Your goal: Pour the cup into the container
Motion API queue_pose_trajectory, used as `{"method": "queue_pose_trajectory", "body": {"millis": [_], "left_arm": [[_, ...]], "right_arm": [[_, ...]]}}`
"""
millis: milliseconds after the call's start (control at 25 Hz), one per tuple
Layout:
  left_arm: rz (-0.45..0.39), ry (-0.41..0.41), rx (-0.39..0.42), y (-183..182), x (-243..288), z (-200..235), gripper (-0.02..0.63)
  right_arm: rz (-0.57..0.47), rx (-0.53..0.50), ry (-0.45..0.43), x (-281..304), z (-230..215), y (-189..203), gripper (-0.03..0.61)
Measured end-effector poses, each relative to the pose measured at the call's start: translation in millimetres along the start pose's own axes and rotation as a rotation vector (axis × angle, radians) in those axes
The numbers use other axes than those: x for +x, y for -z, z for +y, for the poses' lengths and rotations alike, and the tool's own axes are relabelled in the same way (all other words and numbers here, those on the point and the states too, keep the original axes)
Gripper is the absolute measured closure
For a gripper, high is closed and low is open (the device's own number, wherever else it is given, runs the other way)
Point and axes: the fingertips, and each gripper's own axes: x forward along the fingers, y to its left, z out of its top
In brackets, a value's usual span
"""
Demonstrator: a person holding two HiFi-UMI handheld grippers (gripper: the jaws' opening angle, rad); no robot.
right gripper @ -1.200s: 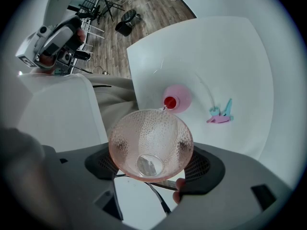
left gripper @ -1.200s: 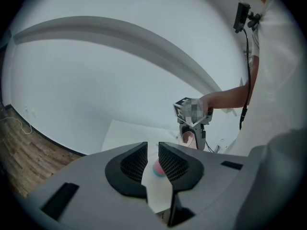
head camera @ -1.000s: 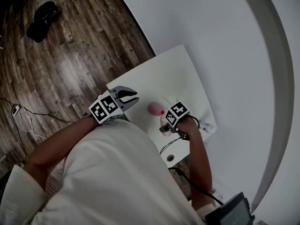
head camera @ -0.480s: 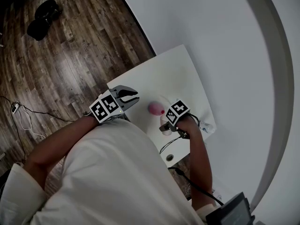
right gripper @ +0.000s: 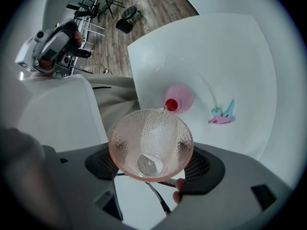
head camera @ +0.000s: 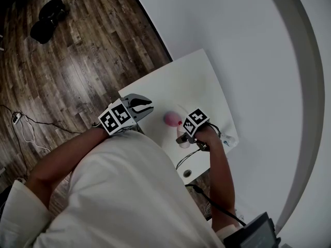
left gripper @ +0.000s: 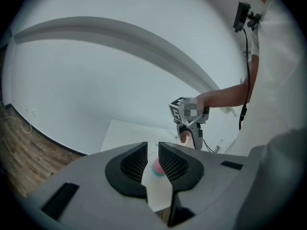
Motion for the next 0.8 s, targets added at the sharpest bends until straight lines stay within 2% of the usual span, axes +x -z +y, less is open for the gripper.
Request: {"method": "queue_pose_trajectory", "body": {"millis": [800], "left_arm": [[-0.001,-0.002,-0.006,1.5,-0.7,0.8,0.549]], "right_arm": [[0.036,0.002,-0.010,-2.0,-3.8,1.6,0.204]]}}
